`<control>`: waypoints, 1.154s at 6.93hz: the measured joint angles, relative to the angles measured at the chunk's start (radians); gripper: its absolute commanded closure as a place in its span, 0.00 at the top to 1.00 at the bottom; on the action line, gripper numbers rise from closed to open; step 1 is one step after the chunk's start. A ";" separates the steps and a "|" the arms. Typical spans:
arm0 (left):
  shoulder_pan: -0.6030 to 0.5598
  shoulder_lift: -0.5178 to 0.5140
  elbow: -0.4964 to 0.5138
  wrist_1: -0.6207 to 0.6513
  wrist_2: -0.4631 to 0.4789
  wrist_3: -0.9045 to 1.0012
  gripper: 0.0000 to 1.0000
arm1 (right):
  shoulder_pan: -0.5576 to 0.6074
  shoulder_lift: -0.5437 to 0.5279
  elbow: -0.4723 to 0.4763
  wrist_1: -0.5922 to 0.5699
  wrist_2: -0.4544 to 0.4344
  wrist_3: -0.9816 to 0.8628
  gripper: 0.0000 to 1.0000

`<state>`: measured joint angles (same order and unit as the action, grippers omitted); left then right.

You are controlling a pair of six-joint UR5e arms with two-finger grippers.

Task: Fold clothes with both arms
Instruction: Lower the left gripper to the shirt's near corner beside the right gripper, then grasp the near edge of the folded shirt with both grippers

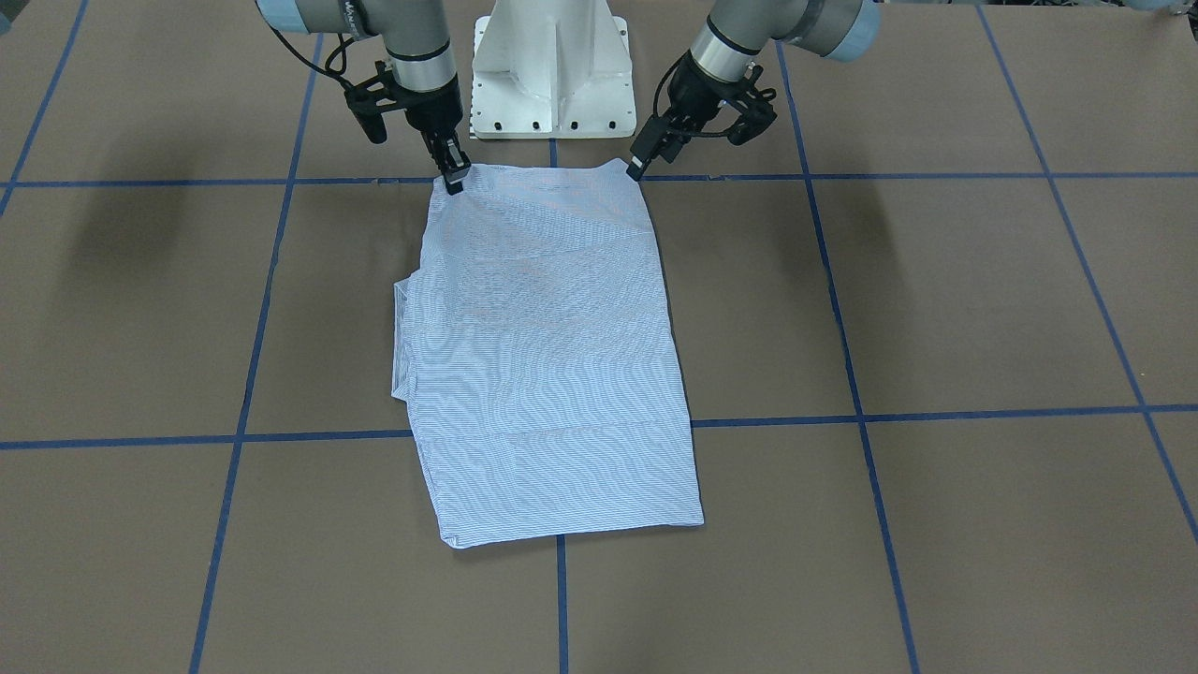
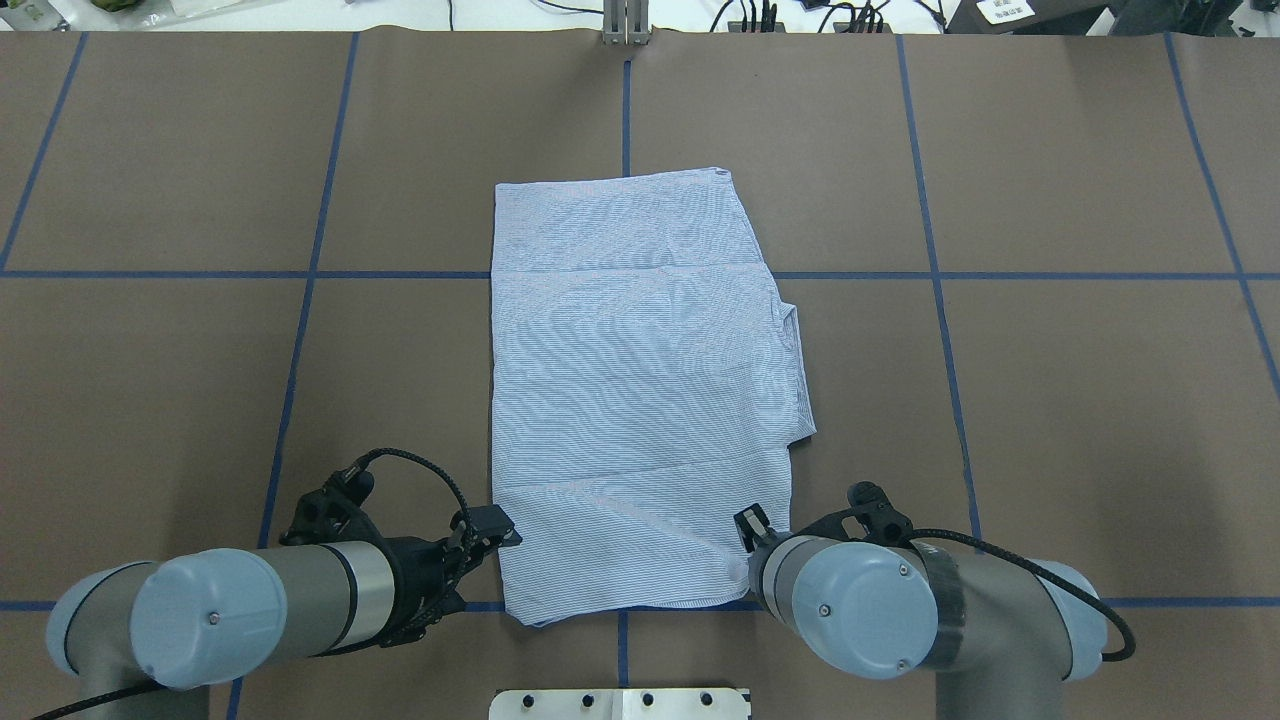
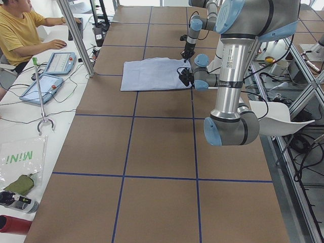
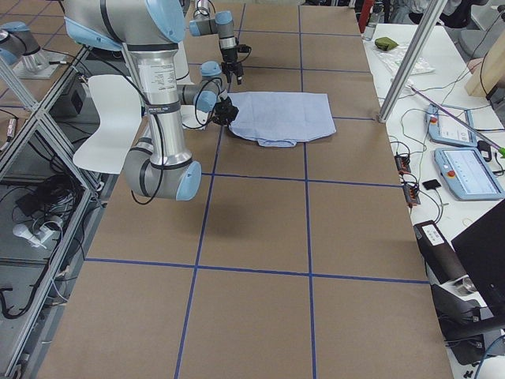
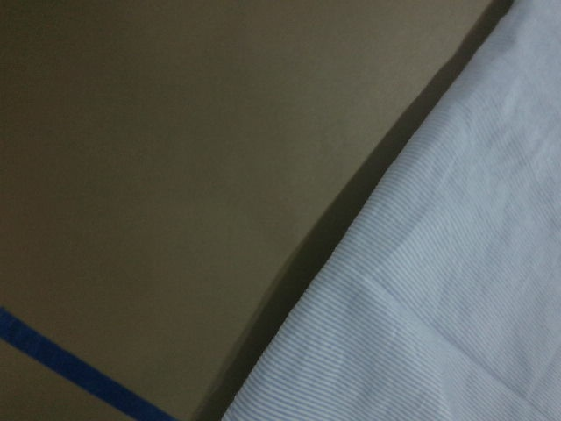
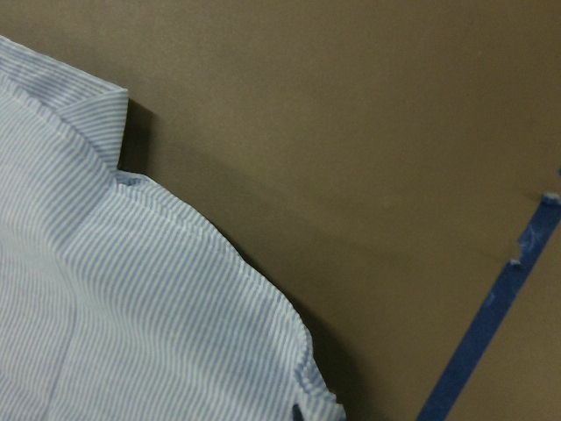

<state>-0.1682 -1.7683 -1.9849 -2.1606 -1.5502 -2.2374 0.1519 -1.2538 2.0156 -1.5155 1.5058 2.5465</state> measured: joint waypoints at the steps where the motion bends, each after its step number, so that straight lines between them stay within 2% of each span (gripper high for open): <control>1: 0.009 -0.014 0.022 0.000 0.002 0.000 0.90 | 0.000 0.000 0.000 0.000 0.000 0.000 0.00; 2: 0.018 -0.026 0.040 0.001 0.002 -0.001 0.86 | 0.000 0.000 0.000 0.000 0.000 0.000 0.00; 3: 0.030 -0.036 0.053 0.003 0.002 -0.001 0.76 | 0.000 0.000 0.000 0.000 0.001 0.000 0.00; 4: 0.044 -0.041 0.060 0.003 0.003 -0.001 0.70 | 0.000 0.001 0.000 0.001 0.001 0.000 0.00; 8: 0.068 -0.043 0.070 0.004 0.004 0.000 0.66 | -0.001 0.002 0.001 0.001 0.001 0.000 0.00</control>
<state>-0.1005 -1.8114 -1.9145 -2.1568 -1.5463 -2.2378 0.1509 -1.2518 2.0164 -1.5144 1.5064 2.5464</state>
